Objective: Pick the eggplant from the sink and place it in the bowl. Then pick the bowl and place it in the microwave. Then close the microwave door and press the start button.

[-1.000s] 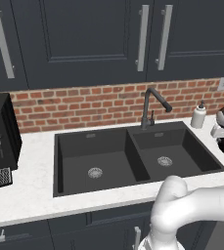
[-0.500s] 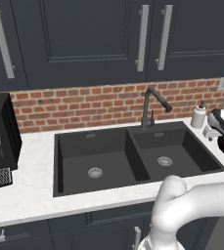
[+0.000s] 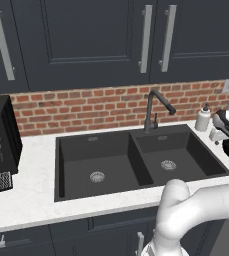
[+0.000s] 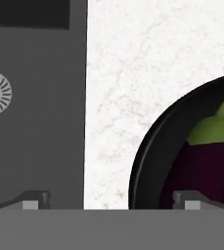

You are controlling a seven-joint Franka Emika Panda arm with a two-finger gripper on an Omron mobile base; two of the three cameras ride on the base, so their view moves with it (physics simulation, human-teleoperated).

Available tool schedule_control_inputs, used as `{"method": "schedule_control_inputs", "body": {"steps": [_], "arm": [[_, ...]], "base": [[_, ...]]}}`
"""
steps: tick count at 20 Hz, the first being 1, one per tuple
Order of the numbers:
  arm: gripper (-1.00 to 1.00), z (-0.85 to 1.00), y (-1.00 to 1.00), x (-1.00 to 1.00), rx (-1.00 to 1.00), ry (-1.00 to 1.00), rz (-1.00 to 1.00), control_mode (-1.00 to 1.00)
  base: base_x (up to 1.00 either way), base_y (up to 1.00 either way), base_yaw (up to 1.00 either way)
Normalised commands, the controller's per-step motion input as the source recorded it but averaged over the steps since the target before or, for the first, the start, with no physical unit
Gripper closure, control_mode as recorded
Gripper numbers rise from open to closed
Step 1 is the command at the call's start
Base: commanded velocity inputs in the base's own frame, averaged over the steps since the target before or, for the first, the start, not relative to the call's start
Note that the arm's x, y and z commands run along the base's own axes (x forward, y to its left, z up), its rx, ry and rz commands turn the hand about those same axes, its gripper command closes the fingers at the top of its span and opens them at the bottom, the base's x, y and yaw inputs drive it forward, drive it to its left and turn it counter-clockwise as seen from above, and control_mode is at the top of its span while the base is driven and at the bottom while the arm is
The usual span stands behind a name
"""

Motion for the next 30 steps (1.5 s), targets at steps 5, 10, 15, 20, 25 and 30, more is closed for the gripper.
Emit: {"method": "schedule_control_inputs", "body": {"steps": [5, 10, 15, 20, 25, 30], "arm": [[-1.00, -0.10, -0.01, 0.00, 0.00, 0.04, 0.00, -1.00], [-1.00, -0.19, 0.00, 0.00, 0.02, 0.03, 0.01, -1.00], [-1.00, -0.30, 0.00, 0.00, 0.04, 0.04, 0.02, -1.00], [-1.00, -0.32, 0.00, 0.00, 0.04, 0.03, 0.02, -1.00], [-1.00, -0.27, -0.07, 0.00, 0.04, 0.01, 0.03, -1.00], [-1.00, -0.23, -0.12, 0.00, 0.04, 0.00, 0.03, -1.00]], "base": [[0.00, 0.00, 0.00], [0.00, 0.00, 0.00], [0.00, 0.00, 0.00], [0.00, 0.00, 0.00], [0.00, 0.00, 0.00], [0.00, 0.00, 0.00]]}}
